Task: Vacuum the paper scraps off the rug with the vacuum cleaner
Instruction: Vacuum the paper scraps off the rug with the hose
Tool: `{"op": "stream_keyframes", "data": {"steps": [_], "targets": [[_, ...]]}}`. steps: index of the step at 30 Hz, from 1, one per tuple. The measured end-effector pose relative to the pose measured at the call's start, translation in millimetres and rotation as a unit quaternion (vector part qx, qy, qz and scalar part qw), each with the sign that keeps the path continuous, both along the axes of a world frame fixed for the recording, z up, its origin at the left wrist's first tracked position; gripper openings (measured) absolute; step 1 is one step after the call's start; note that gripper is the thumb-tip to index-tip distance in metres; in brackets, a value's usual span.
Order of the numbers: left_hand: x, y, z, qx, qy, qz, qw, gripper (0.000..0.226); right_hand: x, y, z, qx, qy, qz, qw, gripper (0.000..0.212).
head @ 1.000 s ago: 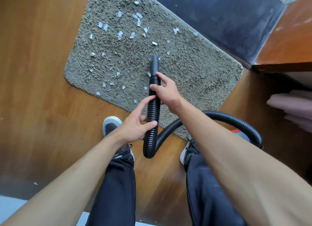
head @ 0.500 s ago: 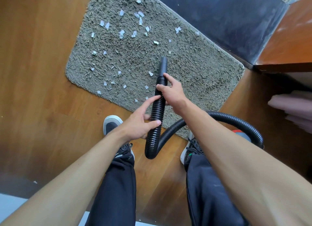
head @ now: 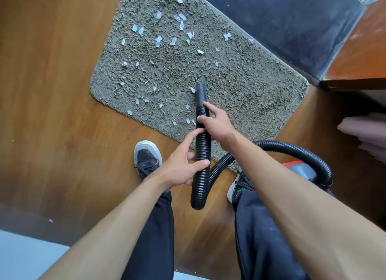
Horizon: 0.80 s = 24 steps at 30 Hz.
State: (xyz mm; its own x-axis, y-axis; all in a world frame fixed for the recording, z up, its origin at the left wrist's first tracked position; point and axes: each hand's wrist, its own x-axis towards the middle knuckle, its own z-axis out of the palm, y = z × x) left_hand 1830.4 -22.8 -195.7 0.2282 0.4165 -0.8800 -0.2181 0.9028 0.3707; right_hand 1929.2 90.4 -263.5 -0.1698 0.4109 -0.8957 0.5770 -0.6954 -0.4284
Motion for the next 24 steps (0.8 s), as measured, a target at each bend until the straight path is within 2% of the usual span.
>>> {"op": "stream_keyframes", "data": {"steps": [7, 17, 24], "targets": [[10, -19, 6, -0.016, -0.022, 0.008, 1.000, 0.069, 11, -18, 7, -0.034, -0.014, 0.021, 0.999, 0.059], [-6, -15, 3, -0.003, 0.013, 0.016, 1.000, 0.070, -13, -15, -2, 0.008, -0.002, 0.019, 1.000, 0.062], [10, -9, 1, 0.002, -0.001, -0.019, 1.000, 0.071, 14, -12, 1, 0.000, -0.026, -0.008, 1.000, 0.058]]}}
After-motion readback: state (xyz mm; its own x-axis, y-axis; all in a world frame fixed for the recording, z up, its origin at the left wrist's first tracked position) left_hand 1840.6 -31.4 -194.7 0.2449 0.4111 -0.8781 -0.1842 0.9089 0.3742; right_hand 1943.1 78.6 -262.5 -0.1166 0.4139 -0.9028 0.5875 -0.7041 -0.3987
